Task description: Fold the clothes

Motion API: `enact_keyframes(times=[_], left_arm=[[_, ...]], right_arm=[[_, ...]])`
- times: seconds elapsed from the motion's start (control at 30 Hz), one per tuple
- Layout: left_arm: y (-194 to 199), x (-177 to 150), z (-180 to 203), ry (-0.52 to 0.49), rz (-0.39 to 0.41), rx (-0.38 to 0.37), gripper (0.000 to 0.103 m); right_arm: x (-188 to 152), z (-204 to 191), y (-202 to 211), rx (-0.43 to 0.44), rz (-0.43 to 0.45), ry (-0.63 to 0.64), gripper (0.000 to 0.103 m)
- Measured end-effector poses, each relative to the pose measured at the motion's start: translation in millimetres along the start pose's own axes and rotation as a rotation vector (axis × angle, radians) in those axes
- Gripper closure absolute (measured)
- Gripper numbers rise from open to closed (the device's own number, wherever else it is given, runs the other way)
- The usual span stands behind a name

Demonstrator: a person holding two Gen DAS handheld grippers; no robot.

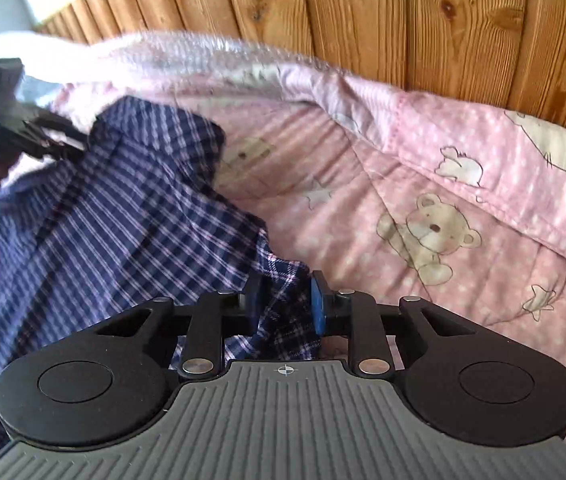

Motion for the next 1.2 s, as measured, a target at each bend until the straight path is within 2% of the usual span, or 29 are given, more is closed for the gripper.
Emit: enact_keyframes(times=[0.03,0.07,0.1,0.2,0.3,0.43,0.5,0.53,0.57,0.6,0.63,0.67,0.73,0.8,0.93,1.0,1.07,1.1,1.13,1.17,1.2], left_arm=[[-0.1,3.1,2.2,-0.012,0.010,0.009,0.102],[4.1,8.5,5.1,-0.035,0.033,0.025,0.102],[9.8,15.0,7.7,-0.058,0.054,0.036,0.102],[27.8,38.9,5.6,-0.068,0.120,0.064,0.102],[29.8,64.1,-3.2,-0.075,0.149,0.076,0.101],[-0.1,81.6,-12.8,-0.089,0.090,0.186,0.101],[-16.9,74.2,-15.1,-0.081,0.031,0.239,0.098],[-23.9,68.9,-16.1,-0.071,-0.002,0.263,0.096],[-25.4,64.3,-17.0,-0.060,-0.016,0.278,0.091],[-14.5,61.0,-17.8,-0.044,0.012,0.274,0.089],[-3.6,57.7,-18.6,-0.028,0.040,0.271,0.085],[7.4,54.4,-19.4,-0.013,0.069,0.267,0.073],[16.8,41.6,-23.1,0.007,0.068,0.251,0.058],[19.3,25.4,-27.7,0.020,0.037,0.231,0.057],[24.7,-6.8,-36.8,0.045,-0.026,0.190,0.059],[22.3,-17.0,-37.4,0.043,-0.054,0.190,0.062],[20.4,-23.0,-37.7,0.053,-0.068,0.200,0.076],[20.2,-25.4,-38.2,0.059,-0.075,0.203,0.083],[21.7,-26.0,-39.7,0.065,-0.080,0.202,0.098],[23.4,-24.8,-41.0,0.070,-0.083,0.205,0.100],[27.4,-23.4,-42.8,0.065,-0.084,0.216,0.101]], right_arm=[[-0.6,-1.7,0.8,-0.001,-0.002,0.014,0.093],[-1.2,-3.3,1.7,-0.001,-0.004,0.028,0.102],[-0.8,-4.9,3.9,-0.004,0.000,0.043,0.102],[19.7,-3.6,33.4,-0.054,0.106,0.079,0.103],[45.1,7.6,51.2,-0.106,0.176,0.078,0.103],[68.8,23.6,28.7,-0.220,0.179,0.090,0.102],[69.0,34.6,5.0,-0.285,0.149,0.072,0.097],[63.3,40.3,-4.2,-0.286,0.108,0.037,0.080],[57.8,45.7,-11.1,-0.284,0.074,0.003,0.069],[53.3,49.7,-5.4,-0.268,0.084,-0.025,0.067],[47.9,53.1,6.7,-0.239,0.107,-0.054,0.058],[36.6,59.1,20.2,-0.217,0.107,-0.077,0.048],[14.1,71.2,47.3,-0.175,0.106,-0.122,0.046],[-16.3,79.8,68.4,-0.162,0.066,-0.133,0.044],[-80.6,96.1,105.4,-0.249,-0.026,-0.109,0.038],[-102.0,102.9,128.2,-0.300,-0.019,-0.110,0.033],[-119.0,110.1,145.6,-0.335,-0.011,-0.134,0.025],[-127.4,113.8,148.1,-0.341,-0.024,-0.154,0.026],[-135.9,117.5,150.7,-0.346,-0.037,-0.173,0.036],[-144.0,120.5,152.9,-0.349,-0.050,-0.192,0.068],[-149.4,120.4,153.9,-0.342,-0.058,-0.203,0.088]])
Point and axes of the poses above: each gripper's, at about its wrist camera, not at the fingertips, and y roughly against the way its jaws point, z to its right, x to its top, the point moved 10 cm from there along -y, roughly the way its jaws point, and after that the axes turned 12 degrees about -y, right-handed, at the moved point
